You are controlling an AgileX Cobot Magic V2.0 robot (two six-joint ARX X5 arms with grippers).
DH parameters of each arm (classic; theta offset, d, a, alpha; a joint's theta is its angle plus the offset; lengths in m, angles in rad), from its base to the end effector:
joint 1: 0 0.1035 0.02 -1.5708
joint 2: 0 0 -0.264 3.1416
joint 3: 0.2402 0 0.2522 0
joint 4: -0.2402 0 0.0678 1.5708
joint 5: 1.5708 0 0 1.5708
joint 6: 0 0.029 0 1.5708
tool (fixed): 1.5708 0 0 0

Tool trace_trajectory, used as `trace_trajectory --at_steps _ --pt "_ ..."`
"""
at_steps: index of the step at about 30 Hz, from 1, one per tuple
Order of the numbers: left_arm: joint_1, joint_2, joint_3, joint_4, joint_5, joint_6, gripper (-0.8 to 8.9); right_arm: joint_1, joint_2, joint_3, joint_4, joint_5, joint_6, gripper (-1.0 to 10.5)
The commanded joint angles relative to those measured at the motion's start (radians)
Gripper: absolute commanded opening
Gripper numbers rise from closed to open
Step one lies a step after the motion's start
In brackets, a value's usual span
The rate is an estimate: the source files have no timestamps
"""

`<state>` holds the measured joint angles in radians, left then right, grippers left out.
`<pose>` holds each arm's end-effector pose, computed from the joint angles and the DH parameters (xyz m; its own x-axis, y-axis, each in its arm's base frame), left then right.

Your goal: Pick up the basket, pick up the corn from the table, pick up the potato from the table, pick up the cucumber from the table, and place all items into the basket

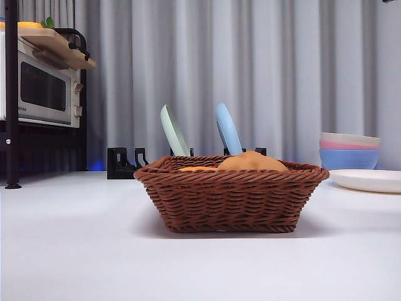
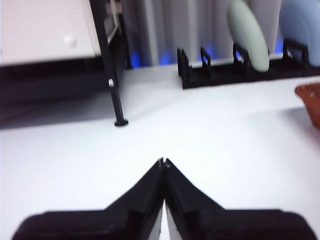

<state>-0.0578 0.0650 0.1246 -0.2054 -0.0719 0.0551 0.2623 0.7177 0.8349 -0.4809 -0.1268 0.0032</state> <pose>0.0932 -0.0033 0.1811 0.9893 0.0147 -0.1449 -0.0053 0.9979 0.0649 0.1416 0.0418 0.3310 0.8626 0.3625 -0.3529 -0.3703 0.9277 0.0480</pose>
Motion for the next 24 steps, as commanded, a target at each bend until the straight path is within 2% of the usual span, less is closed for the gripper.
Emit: trace_trajectory --at_steps 1,9,24 --pt "0.018 -0.022 -0.037 0.017 0.027 -0.01 -0.03 0.0 0.0 -0.006 0.001 0.003 0.006 0.0" --pt "0.028 -0.064 -0.117 0.018 0.029 -0.011 -0.03 0.0 0.0 -0.006 0.001 0.003 0.006 0.0" --pt "0.027 -0.061 -0.121 0.019 0.051 -0.01 -0.03 0.0 0.0 -0.006 0.0 0.003 0.006 0.0"
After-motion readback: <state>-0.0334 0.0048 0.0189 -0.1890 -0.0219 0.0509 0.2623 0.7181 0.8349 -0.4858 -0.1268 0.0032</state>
